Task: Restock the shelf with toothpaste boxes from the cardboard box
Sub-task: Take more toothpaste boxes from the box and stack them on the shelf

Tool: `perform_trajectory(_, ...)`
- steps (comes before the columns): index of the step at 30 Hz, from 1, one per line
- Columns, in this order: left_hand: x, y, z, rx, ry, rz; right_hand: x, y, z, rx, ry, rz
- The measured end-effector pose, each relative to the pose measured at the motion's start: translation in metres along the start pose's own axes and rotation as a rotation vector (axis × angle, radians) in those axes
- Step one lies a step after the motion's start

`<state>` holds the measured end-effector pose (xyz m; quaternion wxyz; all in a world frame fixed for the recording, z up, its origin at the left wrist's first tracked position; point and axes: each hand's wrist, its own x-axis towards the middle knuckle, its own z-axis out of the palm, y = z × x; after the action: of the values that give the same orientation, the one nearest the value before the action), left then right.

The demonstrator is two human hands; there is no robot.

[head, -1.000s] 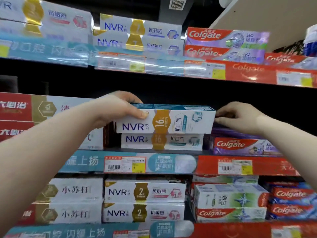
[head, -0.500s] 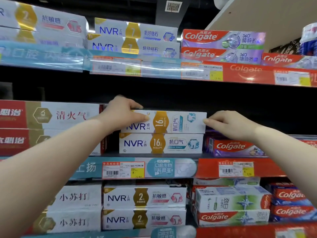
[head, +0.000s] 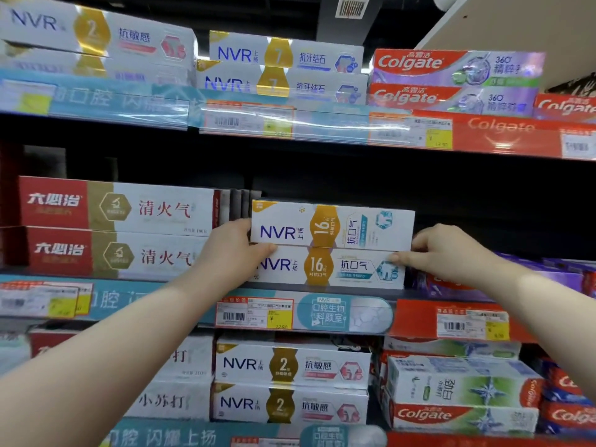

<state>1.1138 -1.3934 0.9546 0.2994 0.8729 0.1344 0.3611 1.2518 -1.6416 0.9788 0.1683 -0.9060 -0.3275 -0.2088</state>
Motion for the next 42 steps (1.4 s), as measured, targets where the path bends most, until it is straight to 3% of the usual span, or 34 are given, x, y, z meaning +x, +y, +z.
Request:
perform_trajectory(7,0.003,-0.004,0.000,-0.132,0.005,-0.070,-0.002,-0.003,-0.002,0.055,-0.031,0.020)
perform_trajectory(27,0.025,0.000,0.016,-0.148,-0.064,-0.246,0.030,-0.004,0.009,0.055,-0.085,0.135)
perform_trajectory(36,0.017,0.006,0.015,-0.158,-0.029,-0.143,0.020,-0.010,0.005,-0.060,-0.069,0.195)
perform_trajectory(42,-0.010,0.027,0.003,-0.097,-0.006,0.031,0.004,-0.011,-0.004,-0.088,0.096,0.136)
